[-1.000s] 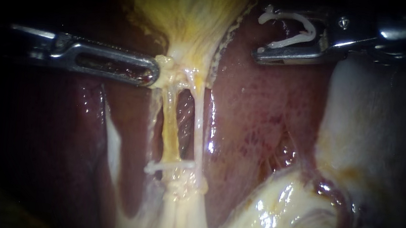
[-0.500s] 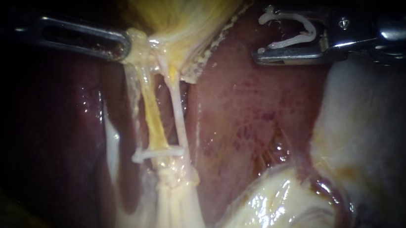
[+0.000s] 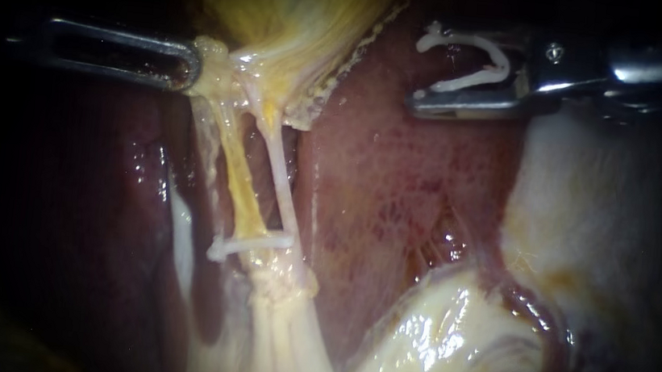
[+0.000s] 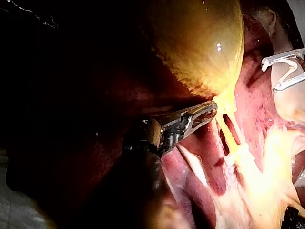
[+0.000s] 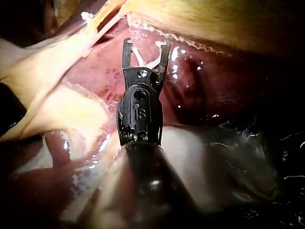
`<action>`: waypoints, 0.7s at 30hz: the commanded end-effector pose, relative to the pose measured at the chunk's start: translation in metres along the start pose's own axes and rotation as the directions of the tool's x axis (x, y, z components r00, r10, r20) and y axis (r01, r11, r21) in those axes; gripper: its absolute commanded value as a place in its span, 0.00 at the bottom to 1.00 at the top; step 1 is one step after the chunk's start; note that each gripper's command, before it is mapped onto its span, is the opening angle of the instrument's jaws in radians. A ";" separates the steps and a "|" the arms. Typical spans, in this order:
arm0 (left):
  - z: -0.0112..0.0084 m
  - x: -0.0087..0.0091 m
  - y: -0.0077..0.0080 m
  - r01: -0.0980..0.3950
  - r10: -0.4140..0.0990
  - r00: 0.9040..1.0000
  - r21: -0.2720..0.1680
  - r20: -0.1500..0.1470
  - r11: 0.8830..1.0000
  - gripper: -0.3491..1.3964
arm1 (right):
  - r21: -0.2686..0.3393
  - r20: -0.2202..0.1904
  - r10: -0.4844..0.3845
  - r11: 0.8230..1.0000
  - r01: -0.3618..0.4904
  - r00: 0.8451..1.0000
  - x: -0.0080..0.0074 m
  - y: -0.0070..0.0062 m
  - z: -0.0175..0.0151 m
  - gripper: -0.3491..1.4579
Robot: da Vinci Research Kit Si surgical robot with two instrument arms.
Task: Clipping second clip left tube
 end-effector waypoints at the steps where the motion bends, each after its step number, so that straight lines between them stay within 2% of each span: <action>1: 0.0000 0.0001 0.0000 0.000 0.000 1.000 -0.001 0.000 1.000 0.00 | 0.004 -0.001 0.008 1.000 -0.008 1.000 0.0000 -0.0003 0.0003 0.47; 7: 0.0001 0.0001 0.0000 -0.001 0.001 1.000 -0.004 0.001 1.000 0.00 | 0.047 -0.001 0.087 0.995 -0.087 0.996 -0.0005 -0.0023 0.0011 0.47; 21: 0.0002 0.0002 0.0000 -0.001 0.001 1.000 -0.005 0.002 1.000 0.00 | 0.105 0.007 0.139 0.985 -0.139 0.990 -0.0012 -0.0055 0.0044 0.47</action>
